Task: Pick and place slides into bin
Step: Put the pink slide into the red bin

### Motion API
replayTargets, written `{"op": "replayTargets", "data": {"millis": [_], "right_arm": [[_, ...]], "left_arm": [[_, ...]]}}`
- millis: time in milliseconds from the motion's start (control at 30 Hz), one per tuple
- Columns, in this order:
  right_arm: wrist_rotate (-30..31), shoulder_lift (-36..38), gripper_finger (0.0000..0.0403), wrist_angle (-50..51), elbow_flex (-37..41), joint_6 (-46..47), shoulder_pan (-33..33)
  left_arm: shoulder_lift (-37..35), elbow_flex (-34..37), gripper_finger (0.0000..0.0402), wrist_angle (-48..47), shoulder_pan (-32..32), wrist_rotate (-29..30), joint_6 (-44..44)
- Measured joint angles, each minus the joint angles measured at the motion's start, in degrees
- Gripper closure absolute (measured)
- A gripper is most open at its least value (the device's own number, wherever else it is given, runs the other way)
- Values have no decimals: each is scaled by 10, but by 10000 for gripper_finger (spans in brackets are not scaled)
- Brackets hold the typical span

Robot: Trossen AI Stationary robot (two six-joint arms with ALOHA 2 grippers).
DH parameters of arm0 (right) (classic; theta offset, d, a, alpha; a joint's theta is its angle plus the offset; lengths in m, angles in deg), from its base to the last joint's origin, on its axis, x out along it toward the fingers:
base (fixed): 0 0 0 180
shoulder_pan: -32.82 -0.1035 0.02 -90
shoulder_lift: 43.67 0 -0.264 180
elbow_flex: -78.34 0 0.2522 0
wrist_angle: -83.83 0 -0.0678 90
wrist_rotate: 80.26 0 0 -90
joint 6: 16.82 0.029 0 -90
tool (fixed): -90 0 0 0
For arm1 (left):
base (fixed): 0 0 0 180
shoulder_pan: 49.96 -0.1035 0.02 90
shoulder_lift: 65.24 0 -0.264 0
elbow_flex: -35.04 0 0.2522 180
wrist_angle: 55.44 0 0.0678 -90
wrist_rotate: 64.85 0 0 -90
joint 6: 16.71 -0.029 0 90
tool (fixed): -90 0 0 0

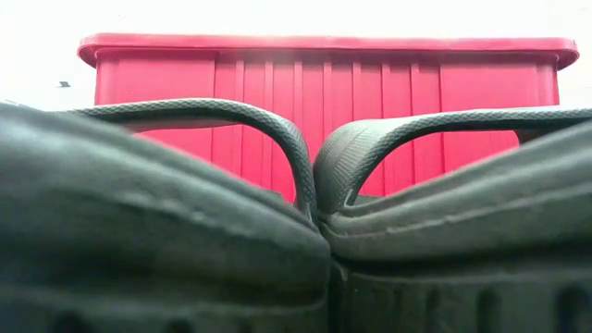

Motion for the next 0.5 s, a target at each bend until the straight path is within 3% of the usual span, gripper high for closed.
{"op": "replayTargets", "data": {"millis": [267, 500], "right_arm": [[0, 0, 252, 23, 0, -14, 0], [0, 0, 252, 48, 0, -14, 0]], "left_arm": [[108, 0, 261, -200, 105, 6, 40], [211, 0, 261, -251, 160, 7, 76]]}}
